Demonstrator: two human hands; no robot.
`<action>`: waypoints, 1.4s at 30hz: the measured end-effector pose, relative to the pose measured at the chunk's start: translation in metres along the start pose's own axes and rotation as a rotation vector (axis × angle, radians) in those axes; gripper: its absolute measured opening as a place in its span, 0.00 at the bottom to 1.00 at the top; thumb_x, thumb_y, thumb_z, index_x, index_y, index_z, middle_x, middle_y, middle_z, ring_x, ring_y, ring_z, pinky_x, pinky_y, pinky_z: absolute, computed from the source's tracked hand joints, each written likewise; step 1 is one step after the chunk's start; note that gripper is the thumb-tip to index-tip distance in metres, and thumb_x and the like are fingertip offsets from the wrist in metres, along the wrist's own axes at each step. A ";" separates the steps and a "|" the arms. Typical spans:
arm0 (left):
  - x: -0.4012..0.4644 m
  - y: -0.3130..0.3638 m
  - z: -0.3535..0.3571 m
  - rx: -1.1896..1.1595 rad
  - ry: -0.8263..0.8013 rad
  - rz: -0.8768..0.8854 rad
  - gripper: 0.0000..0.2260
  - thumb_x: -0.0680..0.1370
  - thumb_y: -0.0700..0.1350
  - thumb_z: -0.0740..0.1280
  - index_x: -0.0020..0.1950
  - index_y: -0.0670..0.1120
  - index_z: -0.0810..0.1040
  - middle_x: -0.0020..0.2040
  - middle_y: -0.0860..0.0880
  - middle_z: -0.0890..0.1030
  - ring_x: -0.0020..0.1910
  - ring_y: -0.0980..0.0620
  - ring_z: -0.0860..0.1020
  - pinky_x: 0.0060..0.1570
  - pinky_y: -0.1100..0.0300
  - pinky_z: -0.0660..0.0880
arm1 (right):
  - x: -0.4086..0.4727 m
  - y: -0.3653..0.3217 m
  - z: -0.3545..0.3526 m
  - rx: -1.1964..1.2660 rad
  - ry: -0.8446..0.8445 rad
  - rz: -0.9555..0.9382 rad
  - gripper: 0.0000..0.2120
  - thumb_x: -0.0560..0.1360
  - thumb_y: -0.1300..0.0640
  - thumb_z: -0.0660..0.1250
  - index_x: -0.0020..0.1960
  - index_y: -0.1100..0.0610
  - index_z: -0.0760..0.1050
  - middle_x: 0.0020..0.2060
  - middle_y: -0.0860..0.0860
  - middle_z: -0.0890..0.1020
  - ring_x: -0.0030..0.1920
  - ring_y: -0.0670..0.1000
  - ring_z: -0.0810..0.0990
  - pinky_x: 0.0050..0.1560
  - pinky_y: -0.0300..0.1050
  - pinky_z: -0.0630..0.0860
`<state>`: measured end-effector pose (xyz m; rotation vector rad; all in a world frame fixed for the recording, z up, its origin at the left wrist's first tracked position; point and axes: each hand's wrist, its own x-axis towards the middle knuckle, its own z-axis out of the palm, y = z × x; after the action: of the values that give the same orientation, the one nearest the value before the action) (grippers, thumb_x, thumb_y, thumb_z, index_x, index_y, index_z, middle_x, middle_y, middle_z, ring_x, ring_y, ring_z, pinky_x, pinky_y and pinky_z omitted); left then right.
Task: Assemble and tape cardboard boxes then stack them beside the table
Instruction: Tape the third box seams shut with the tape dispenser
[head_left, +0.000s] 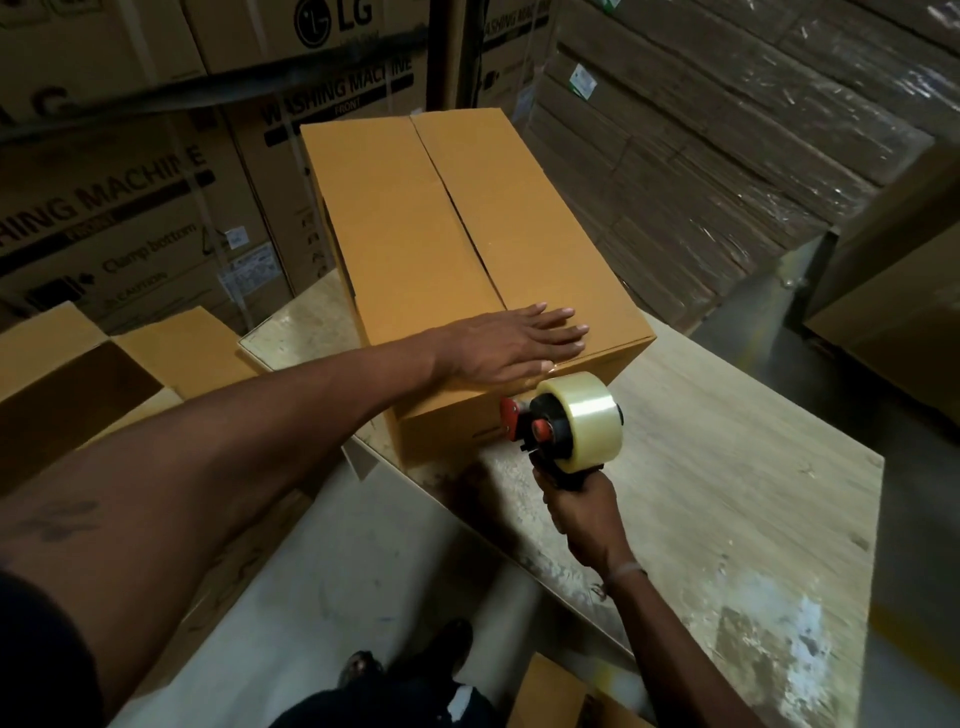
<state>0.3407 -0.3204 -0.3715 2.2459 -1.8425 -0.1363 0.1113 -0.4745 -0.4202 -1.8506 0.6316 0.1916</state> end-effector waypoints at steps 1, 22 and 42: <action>0.000 0.000 0.001 -0.003 -0.004 0.003 0.27 0.87 0.56 0.45 0.85 0.47 0.56 0.85 0.48 0.52 0.84 0.46 0.43 0.83 0.46 0.42 | 0.001 0.000 0.002 -0.010 0.014 -0.005 0.18 0.77 0.45 0.73 0.37 0.57 0.76 0.24 0.49 0.74 0.24 0.47 0.68 0.32 0.46 0.66; 0.003 -0.010 0.006 -0.048 -0.021 -0.016 0.26 0.88 0.56 0.43 0.85 0.50 0.53 0.85 0.52 0.50 0.84 0.50 0.41 0.82 0.48 0.38 | 0.011 -0.008 -0.006 -0.641 0.261 -0.127 0.10 0.74 0.57 0.70 0.35 0.56 0.74 0.31 0.55 0.81 0.32 0.61 0.79 0.30 0.44 0.67; 0.009 0.011 0.004 0.114 -0.121 -0.177 0.32 0.87 0.61 0.47 0.86 0.46 0.43 0.85 0.43 0.40 0.83 0.44 0.36 0.79 0.37 0.33 | -0.036 0.006 -0.030 0.158 0.276 -0.180 0.16 0.74 0.46 0.74 0.33 0.53 0.76 0.24 0.51 0.73 0.25 0.52 0.64 0.30 0.47 0.61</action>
<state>0.3318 -0.3318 -0.3717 2.5306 -1.7463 -0.2063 0.0726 -0.4909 -0.3985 -1.7825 0.6445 -0.2308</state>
